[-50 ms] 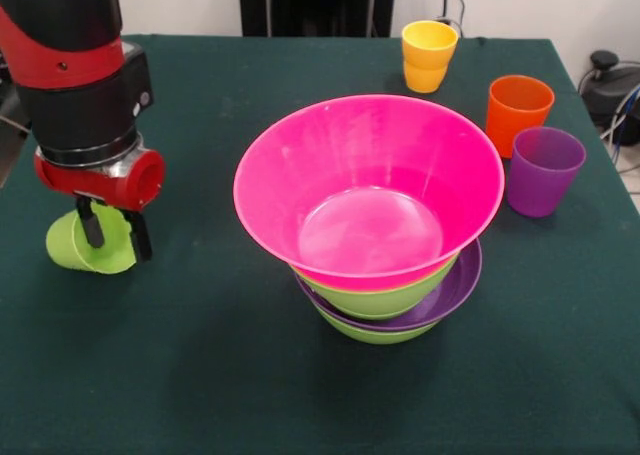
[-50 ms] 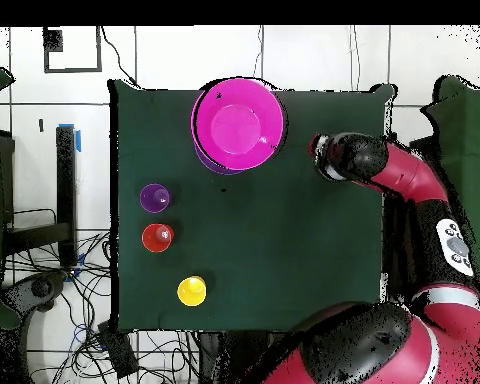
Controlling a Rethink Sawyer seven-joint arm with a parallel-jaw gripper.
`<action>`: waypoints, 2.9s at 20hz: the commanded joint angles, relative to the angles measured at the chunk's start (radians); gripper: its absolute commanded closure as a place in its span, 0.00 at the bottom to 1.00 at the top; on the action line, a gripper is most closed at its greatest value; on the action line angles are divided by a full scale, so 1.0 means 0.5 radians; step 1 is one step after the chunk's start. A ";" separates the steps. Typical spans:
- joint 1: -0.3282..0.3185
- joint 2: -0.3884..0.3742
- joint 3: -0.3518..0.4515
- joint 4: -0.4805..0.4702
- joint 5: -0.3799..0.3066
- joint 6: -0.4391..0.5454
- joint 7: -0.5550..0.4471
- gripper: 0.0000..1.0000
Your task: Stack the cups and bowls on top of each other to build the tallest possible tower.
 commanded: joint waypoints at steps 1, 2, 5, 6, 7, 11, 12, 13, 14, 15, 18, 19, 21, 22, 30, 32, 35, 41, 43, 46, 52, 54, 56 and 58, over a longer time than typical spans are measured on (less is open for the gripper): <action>-0.011 -0.132 0.075 0.062 -0.117 0.284 -0.341 0.00; -0.008 -0.137 0.074 0.055 -0.118 0.300 -0.339 0.00; 0.000 -0.161 0.074 0.044 -0.117 0.346 -0.334 0.00; -0.001 -0.168 0.076 0.043 -0.116 0.359 -0.335 0.00; -0.001 -0.175 0.078 0.042 -0.115 0.371 -0.336 0.00; 0.002 -0.176 0.081 0.025 -0.124 0.393 -0.327 0.00; 0.002 -0.173 0.082 0.020 -0.126 0.395 -0.324 0.00; 0.003 -0.170 0.083 0.014 -0.129 0.397 -0.321 0.00; 0.005 -0.165 0.085 0.009 -0.131 0.396 -0.318 0.00; 0.002 -0.165 0.086 0.017 -0.133 0.388 -0.317 0.00; -0.001 -0.162 0.089 0.032 -0.137 0.371 -0.312 0.00; -0.006 -0.162 0.091 0.038 -0.138 0.365 -0.315 0.00; -0.018 -0.166 0.095 0.061 -0.140 0.349 -0.322 0.00; -0.019 -0.166 0.095 0.058 -0.140 0.351 -0.323 0.00; -0.027 -0.143 0.107 0.033 -0.144 0.350 -0.329 0.00; -0.030 -0.129 0.110 0.021 -0.148 0.345 -0.336 0.00; -0.033 -0.103 0.117 -0.010 -0.154 0.348 -0.349 0.00; -0.038 -0.055 0.133 -0.066 -0.157 0.355 -0.371 0.00; -0.038 -0.054 0.133 -0.073 -0.156 0.360 -0.371 0.00; -0.028 -0.080 0.126 -0.073 -0.145 0.391 -0.352 0.00; -0.019 -0.149 0.121 -0.027 -0.105 0.403 -0.287 0.00; -0.022 -0.166 0.125 -0.010 -0.092 0.401 -0.272 0.00; -0.024 -0.171 0.128 -0.001 -0.084 0.400 -0.265 0.00; -0.028 -0.155 0.131 -0.009 -0.086 0.390 -0.268 0.00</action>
